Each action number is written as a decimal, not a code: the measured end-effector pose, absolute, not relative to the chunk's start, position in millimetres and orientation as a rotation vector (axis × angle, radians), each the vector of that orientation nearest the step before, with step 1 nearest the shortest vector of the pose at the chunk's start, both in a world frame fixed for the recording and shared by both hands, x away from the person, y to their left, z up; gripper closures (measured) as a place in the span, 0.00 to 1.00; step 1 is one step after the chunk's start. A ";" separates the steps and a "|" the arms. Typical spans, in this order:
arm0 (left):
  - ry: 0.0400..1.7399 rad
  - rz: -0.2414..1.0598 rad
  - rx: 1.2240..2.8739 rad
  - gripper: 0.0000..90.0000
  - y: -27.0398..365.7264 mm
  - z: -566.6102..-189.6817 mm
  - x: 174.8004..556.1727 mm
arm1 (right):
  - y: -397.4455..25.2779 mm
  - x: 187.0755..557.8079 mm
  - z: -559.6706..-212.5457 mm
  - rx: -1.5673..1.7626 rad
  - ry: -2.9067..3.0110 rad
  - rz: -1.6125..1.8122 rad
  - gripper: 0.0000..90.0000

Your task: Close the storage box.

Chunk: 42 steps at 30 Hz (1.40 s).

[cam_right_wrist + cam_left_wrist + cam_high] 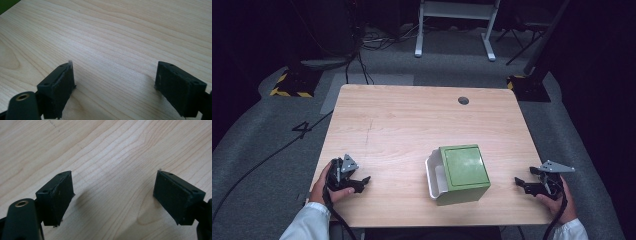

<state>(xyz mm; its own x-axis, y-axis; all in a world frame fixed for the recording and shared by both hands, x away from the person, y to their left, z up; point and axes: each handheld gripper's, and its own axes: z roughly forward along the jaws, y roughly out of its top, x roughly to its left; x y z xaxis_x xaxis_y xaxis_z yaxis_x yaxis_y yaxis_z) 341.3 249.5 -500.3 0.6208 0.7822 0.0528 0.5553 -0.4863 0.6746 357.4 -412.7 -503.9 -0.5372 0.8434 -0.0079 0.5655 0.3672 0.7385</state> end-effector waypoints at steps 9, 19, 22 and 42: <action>1.096 0.424 2.157 0.18 255.5 -504.7 338.8 | -412.7 357.4 -503.9 1.227 2.248 0.986 0.17; 1.103 0.423 2.155 0.17 254.7 -504.7 339.3 | -412.6 357.3 -503.9 1.226 2.247 0.985 0.17; 1.103 0.423 2.155 0.17 254.7 -504.7 339.3 | -412.6 357.3 -503.9 1.226 2.247 0.984 0.17; 1.104 0.422 2.157 0.17 254.4 -504.6 339.9 | -412.6 357.5 -504.0 1.227 2.248 0.986 0.17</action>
<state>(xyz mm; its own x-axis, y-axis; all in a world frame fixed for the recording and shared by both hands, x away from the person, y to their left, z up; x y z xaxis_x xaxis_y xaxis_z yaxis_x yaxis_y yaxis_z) 339.9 254.4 -504.6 0.5897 0.8074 -0.0158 0.5916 -0.4185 0.6891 357.5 -412.6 -504.0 -0.5379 0.8430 -0.0080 0.5652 0.3676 0.7385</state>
